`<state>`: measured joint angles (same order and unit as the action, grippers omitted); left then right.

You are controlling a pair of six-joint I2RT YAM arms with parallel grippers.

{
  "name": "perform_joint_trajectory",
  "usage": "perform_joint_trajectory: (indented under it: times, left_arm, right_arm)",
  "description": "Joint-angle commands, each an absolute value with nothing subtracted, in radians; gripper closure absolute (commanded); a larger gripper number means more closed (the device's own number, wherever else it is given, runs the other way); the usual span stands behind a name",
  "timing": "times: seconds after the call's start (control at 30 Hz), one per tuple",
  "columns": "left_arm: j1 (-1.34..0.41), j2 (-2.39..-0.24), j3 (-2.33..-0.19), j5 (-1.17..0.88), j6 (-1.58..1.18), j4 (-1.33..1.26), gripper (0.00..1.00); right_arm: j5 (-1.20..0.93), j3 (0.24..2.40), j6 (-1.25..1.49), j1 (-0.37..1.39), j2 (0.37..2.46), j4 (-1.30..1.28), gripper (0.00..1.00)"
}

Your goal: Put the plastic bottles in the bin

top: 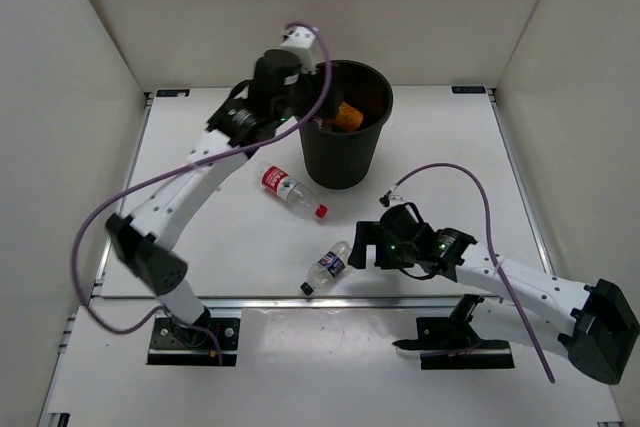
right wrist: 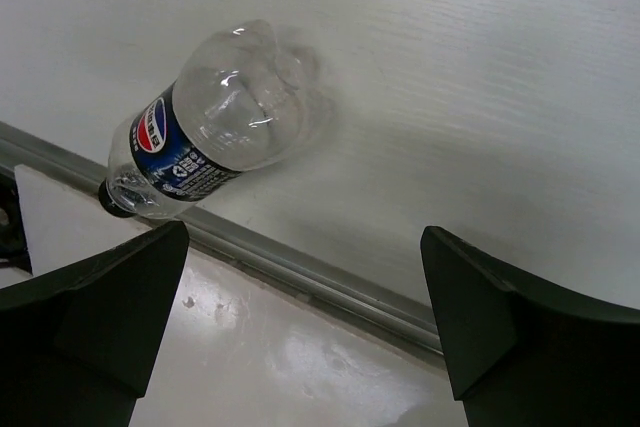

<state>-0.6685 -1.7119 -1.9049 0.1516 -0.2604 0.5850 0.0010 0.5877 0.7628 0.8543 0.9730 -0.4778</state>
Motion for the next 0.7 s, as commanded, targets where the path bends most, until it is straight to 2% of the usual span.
perform_joint_trajectory:
  times: [0.0,0.13,0.37,0.5,0.67]
  left_arm:
    - [-0.601,-1.509,-1.731,0.204,-0.308,0.584,0.01]
    - [-0.583,-1.263,-1.403,0.342,-0.342,0.603,0.02]
    - [-0.428,-0.933,-1.014,0.357,-0.434,0.856,0.02]
    - [-0.353,-0.845,-0.940,0.299,-0.451,0.914,0.01]
    - [-0.364,-0.818,-0.920,0.278,-0.468,0.937,0.02]
  right_arm:
    - [0.129,0.682,0.850,0.926,1.031,-0.478,0.01]
    - [0.141,0.727,0.884,0.956,1.126,-0.424,0.00]
    - [0.097,0.799,0.929,0.942,1.288,-0.426,0.01]
    - [0.077,0.856,0.946,0.951,1.377,-0.443,0.02]
    - [0.009,0.919,0.960,0.925,1.528,-0.434,0.06]
